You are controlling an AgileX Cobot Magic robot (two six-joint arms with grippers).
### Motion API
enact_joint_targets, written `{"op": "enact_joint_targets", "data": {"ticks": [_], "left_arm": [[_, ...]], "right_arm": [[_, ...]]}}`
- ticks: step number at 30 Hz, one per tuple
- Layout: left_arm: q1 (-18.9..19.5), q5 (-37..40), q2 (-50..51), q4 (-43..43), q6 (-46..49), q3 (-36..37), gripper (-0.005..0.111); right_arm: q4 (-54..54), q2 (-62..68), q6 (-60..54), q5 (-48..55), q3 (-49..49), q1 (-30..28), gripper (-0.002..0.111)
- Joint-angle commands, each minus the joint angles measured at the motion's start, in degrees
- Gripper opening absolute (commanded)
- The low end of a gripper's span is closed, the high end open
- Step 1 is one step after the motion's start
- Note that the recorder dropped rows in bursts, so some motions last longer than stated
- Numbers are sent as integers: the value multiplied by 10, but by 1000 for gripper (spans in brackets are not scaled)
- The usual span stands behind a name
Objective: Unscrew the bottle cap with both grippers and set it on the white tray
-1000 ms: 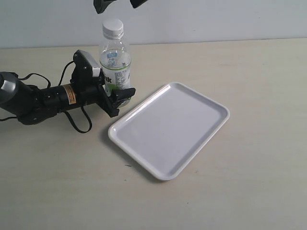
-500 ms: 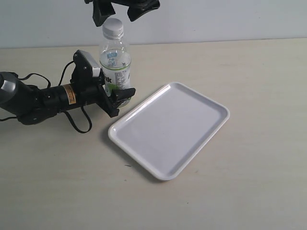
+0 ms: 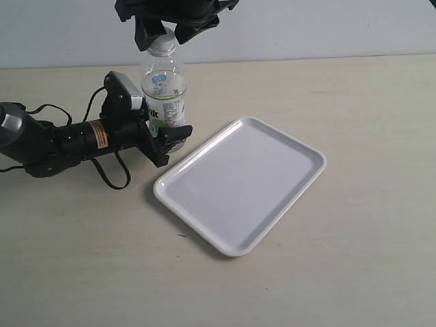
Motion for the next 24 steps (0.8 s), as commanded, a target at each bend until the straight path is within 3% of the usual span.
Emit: {"op": "enact_joint_targets", "data": {"ticks": [1,4,11,16,24], "left_arm": [[0,34,-1,17,1,1,0],[0,34,-1,17,1,1,0],[0,34,-1,17,1,1,0],[0,34,-1,17,1,1,0],[0,34,-1,17,1,1,0]], "right_arm": [[-5,-8,-5,-6,0,2,60],[-5,-8,-5,-3,0,2,52],[-5,-8,-30,-3,0,2,18],[0,-8,-89,-3,0,2,1],[2,-8,-240,2,0,2,0]]}}
